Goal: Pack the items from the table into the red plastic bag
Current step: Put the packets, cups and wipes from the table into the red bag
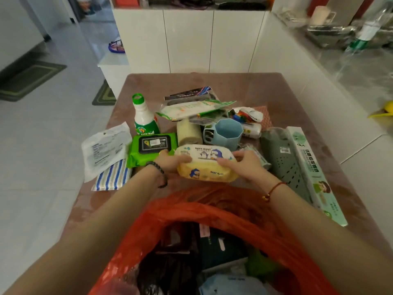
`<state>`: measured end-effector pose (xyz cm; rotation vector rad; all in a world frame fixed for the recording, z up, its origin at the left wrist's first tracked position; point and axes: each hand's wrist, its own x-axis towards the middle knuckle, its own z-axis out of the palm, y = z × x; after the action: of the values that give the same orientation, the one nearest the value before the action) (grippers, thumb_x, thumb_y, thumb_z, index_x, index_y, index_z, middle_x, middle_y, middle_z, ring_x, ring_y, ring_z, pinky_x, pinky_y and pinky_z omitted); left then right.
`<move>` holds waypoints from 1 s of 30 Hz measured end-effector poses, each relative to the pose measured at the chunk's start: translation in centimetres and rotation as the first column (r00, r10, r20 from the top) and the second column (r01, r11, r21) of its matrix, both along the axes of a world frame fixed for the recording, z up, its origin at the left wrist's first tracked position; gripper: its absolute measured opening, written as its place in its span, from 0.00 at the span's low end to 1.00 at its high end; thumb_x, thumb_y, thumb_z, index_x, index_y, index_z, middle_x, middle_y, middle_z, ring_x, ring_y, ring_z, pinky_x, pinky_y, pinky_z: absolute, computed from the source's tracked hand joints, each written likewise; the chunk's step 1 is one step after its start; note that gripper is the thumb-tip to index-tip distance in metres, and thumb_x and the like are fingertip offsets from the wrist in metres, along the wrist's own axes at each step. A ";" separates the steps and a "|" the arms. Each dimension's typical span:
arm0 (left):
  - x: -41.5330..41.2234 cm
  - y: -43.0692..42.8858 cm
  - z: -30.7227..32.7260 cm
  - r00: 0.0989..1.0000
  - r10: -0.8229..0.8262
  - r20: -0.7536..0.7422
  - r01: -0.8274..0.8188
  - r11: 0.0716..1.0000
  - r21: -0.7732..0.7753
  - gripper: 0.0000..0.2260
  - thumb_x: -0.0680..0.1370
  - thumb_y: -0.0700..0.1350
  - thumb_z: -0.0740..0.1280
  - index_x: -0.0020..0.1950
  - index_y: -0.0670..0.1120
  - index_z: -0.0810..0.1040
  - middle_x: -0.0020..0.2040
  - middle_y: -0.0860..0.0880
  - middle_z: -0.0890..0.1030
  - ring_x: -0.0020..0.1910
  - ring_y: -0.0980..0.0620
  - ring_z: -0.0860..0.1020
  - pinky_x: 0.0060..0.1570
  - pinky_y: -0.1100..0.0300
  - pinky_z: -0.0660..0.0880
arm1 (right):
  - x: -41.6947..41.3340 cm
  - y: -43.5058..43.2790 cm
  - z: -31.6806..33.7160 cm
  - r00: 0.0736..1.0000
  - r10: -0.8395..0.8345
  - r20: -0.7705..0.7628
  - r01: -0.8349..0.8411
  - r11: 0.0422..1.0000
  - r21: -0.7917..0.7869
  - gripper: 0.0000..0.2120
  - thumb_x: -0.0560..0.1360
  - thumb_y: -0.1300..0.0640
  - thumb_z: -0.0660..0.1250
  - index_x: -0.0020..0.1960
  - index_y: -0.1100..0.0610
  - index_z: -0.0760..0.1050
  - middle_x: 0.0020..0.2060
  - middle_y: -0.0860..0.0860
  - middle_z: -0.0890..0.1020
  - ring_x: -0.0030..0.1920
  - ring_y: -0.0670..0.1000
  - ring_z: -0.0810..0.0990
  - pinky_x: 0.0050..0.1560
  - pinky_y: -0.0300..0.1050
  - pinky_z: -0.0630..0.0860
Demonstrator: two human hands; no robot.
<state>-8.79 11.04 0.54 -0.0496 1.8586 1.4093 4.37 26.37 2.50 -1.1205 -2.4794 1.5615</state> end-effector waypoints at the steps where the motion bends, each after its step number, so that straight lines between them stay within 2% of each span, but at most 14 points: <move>1: 0.3 -0.5 1.4 1.000 0.004 0.025 -0.007 0.995 0.103 0.30 0.71 0.35 0.70 0.70 0.38 0.62 0.65 0.39 0.73 0.45 0.45 0.80 0.32 0.57 0.81 | 0.7 -0.2 1.1 0.994 -0.023 -0.111 0.025 1.000 0.009 0.18 0.69 0.51 0.72 0.56 0.58 0.78 0.44 0.49 0.81 0.37 0.42 0.76 0.30 0.29 0.73; 4: 2.5 -2.6 6.0 0.998 -0.059 0.015 0.052 0.948 0.313 0.20 0.71 0.32 0.68 0.62 0.38 0.71 0.53 0.43 0.81 0.35 0.54 0.83 0.35 0.60 0.80 | 3.2 -0.9 4.5 0.901 -0.131 -0.413 0.118 0.991 -0.057 0.14 0.69 0.53 0.72 0.53 0.57 0.80 0.47 0.52 0.84 0.44 0.49 0.82 0.43 0.42 0.78; 7: 6.1 -5.2 9.2 0.994 -0.109 -0.014 0.102 0.872 0.479 0.32 0.62 0.30 0.71 0.64 0.45 0.68 0.54 0.44 0.81 0.42 0.51 0.83 0.38 0.57 0.82 | 6.5 -2.4 7.6 0.824 -0.199 -0.530 0.098 0.972 -0.213 0.11 0.63 0.47 0.72 0.44 0.48 0.79 0.44 0.50 0.82 0.41 0.48 0.81 0.39 0.42 0.79; 10: 9.3 -7.8 9.6 0.982 -0.171 -0.073 0.186 0.862 0.471 0.38 0.59 0.29 0.74 0.65 0.46 0.66 0.52 0.44 0.83 0.45 0.48 0.83 0.41 0.55 0.82 | 9.9 -4.8 7.9 0.875 -0.205 -0.438 0.036 0.930 -0.365 0.18 0.55 0.42 0.73 0.42 0.47 0.75 0.49 0.53 0.81 0.36 0.48 0.83 0.30 0.41 0.80; 13: 11.1 -10.6 9.1 0.943 -0.272 -0.192 0.330 0.840 0.430 0.35 0.58 0.37 0.75 0.62 0.47 0.69 0.50 0.48 0.84 0.48 0.48 0.82 0.45 0.55 0.81 | 13.0 -6.7 6.4 0.911 -0.324 -0.253 0.153 0.838 -0.523 0.31 0.55 0.47 0.72 0.57 0.52 0.70 0.52 0.55 0.80 0.33 0.47 0.84 0.26 0.41 0.78; 16: 12.5 -12.9 8.1 0.862 -0.402 -0.309 0.494 0.802 0.336 0.27 0.61 0.40 0.74 0.57 0.51 0.71 0.46 0.53 0.84 0.46 0.55 0.82 0.43 0.61 0.81 | 15.6 -9.1 5.2 0.957 -0.245 -0.152 0.109 0.796 -0.596 0.46 0.44 0.42 0.80 0.59 0.51 0.73 0.49 0.55 0.84 0.37 0.50 0.85 0.30 0.44 0.80; 18: 12.9 -14.0 7.5 0.809 -0.443 -0.385 0.560 0.780 0.280 0.22 0.65 0.43 0.71 0.57 0.53 0.71 0.46 0.56 0.83 0.46 0.60 0.81 0.43 0.65 0.79 | 16.8 -11.0 4.4 0.968 -0.185 -0.169 0.052 0.808 -0.586 0.46 0.37 0.40 0.81 0.53 0.54 0.78 0.44 0.57 0.86 0.37 0.54 0.85 0.31 0.46 0.81; 20: 12.8 -15.1 7.0 0.738 -0.463 -0.491 0.599 0.785 0.161 0.17 0.70 0.48 0.65 0.58 0.57 0.69 0.51 0.58 0.80 0.48 0.64 0.79 0.49 0.65 0.77 | 17.5 -12.7 3.8 0.966 -0.188 -0.179 0.053 0.819 -0.571 0.43 0.38 0.39 0.81 0.50 0.56 0.80 0.43 0.59 0.85 0.38 0.57 0.85 0.36 0.51 0.82; 21: 12.4 -15.7 6.6 0.664 -0.484 -0.570 0.603 0.797 0.026 0.17 0.71 0.52 0.61 0.60 0.58 0.68 0.54 0.57 0.79 0.51 0.64 0.77 0.54 0.63 0.75 | 17.7 -13.6 3.6 0.966 -0.194 -0.170 0.068 0.825 -0.560 0.41 0.39 0.39 0.81 0.49 0.56 0.81 0.43 0.59 0.85 0.38 0.58 0.84 0.38 0.53 0.81; 23: 11.2 -17.0 5.1 0.414 -0.626 -0.661 0.552 0.750 -0.365 0.26 0.72 0.60 0.55 0.69 0.54 0.63 0.64 0.52 0.75 0.62 0.57 0.73 0.64 0.58 0.69 | 18.1 -15.1 3.0 0.969 -0.211 -0.128 0.116 0.847 -0.518 0.34 0.47 0.43 0.81 0.50 0.55 0.80 0.42 0.58 0.86 0.37 0.56 0.85 0.37 0.53 0.81; 24: 10.6 -17.6 4.1 0.310 -0.714 -0.628 0.490 0.686 -0.538 0.32 0.71 0.64 0.54 0.72 0.52 0.58 0.67 0.48 0.72 0.65 0.52 0.71 0.66 0.55 0.67 | 18.3 -15.8 2.7 0.968 -0.227 -0.108 0.143 0.851 -0.505 0.28 0.54 0.47 0.79 0.52 0.55 0.79 0.42 0.57 0.86 0.36 0.54 0.85 0.34 0.51 0.81; 25: 10.3 -18.2 3.2 0.266 -0.780 -0.567 0.435 0.622 -0.651 0.35 0.71 0.64 0.56 0.74 0.51 0.54 0.69 0.46 0.70 0.66 0.48 0.70 0.65 0.53 0.68 | 18.5 -16.5 2.4 0.963 -0.253 -0.092 0.174 0.846 -0.504 0.22 0.61 0.53 0.76 0.53 0.57 0.78 0.43 0.57 0.85 0.34 0.52 0.85 0.30 0.47 0.80; 27: 9.7 -19.2 2.1 0.328 -0.792 -0.515 0.371 0.610 -0.701 0.33 0.72 0.54 0.65 0.74 0.49 0.55 0.67 0.44 0.72 0.63 0.45 0.72 0.62 0.52 0.71 | 18.9 -17.7 1.4 0.942 -0.330 -0.061 0.250 0.812 -0.527 0.14 0.68 0.59 0.72 0.54 0.60 0.77 0.44 0.59 0.84 0.31 0.50 0.84 0.25 0.40 0.77; 30: 9.0 -19.4 2.4 0.462 -0.613 -0.641 0.284 0.787 -0.548 0.18 0.73 0.37 0.63 0.63 0.43 0.73 0.55 0.45 0.79 0.55 0.46 0.77 0.51 0.61 0.71 | 19.0 -18.6 0.3 0.876 -0.480 -0.050 0.360 0.718 -0.595 0.13 0.70 0.62 0.70 0.54 0.62 0.77 0.41 0.58 0.84 0.33 0.51 0.83 0.24 0.38 0.76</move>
<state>0.22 -8.35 2.89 1.0176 2.5696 0.6633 23.35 7.79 2.79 -1.3681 -1.4823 2.1714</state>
